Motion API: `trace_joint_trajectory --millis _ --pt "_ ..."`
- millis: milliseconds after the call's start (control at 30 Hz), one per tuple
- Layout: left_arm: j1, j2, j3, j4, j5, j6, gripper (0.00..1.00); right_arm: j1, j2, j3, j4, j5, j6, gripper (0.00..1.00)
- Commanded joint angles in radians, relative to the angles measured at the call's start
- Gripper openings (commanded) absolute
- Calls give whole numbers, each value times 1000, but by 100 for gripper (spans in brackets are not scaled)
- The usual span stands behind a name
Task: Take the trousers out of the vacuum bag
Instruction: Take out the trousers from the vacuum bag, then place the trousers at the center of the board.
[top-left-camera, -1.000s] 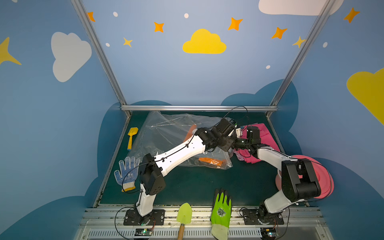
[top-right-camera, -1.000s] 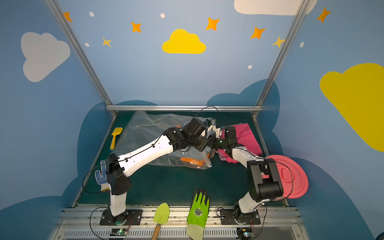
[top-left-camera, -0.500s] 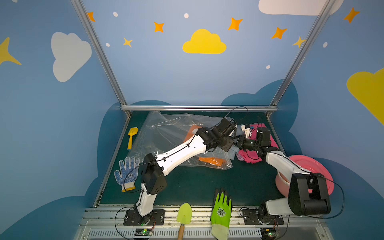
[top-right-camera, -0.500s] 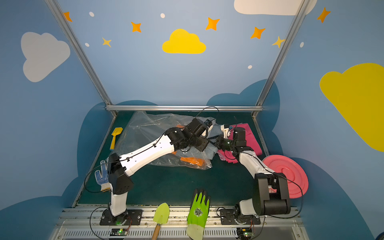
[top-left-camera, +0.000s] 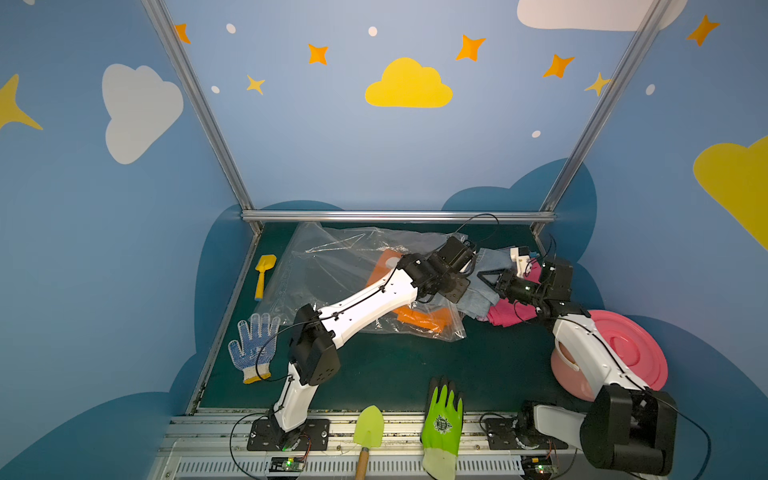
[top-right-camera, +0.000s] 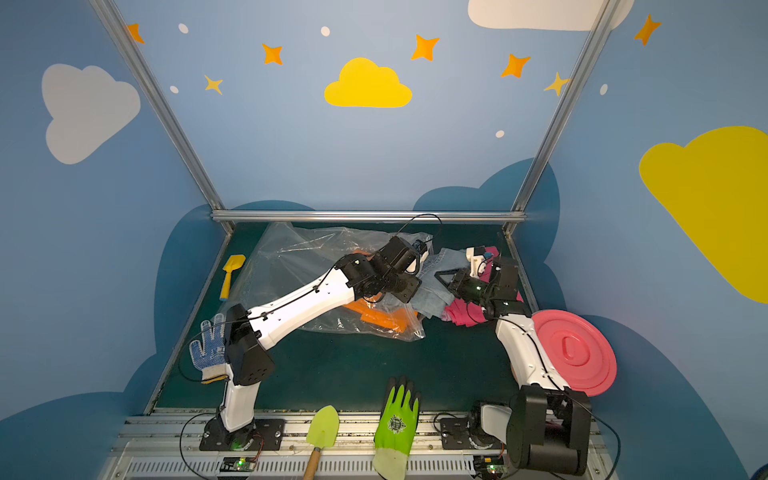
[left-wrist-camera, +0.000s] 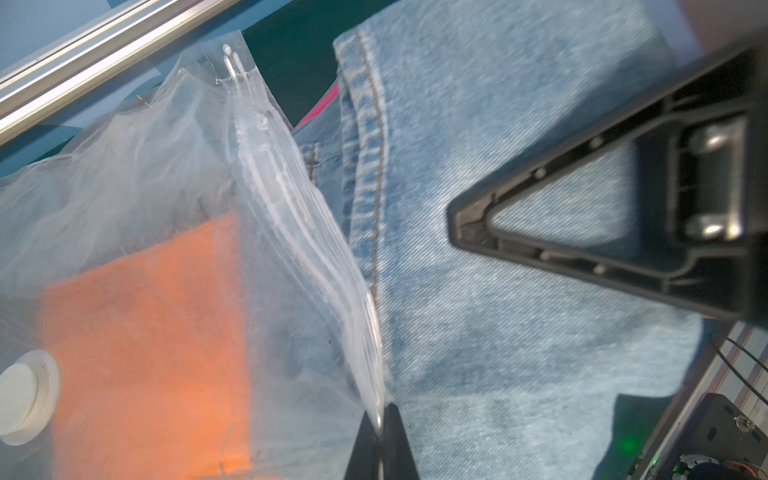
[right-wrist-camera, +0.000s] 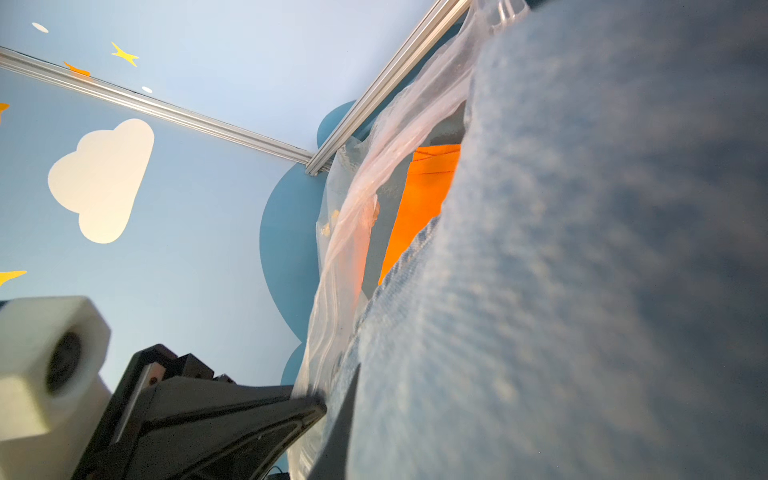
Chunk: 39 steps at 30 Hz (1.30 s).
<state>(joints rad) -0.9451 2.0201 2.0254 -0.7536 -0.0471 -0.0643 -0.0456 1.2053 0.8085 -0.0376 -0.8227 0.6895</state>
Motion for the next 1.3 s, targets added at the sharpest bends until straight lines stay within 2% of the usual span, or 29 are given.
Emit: trace_joint_trajectory --millis 0,833,1267 --pt "-1 9 22 -21 -6 -2 5 -26 -56 34 48 -32 -31 0" --pt "3 16 22 -18 -14 9 5 -213 -184 137 -51 -11 -36 0" --pt "6 22 21 -15 -5 10 5 -289 -164 212 -81 86 -53 0"
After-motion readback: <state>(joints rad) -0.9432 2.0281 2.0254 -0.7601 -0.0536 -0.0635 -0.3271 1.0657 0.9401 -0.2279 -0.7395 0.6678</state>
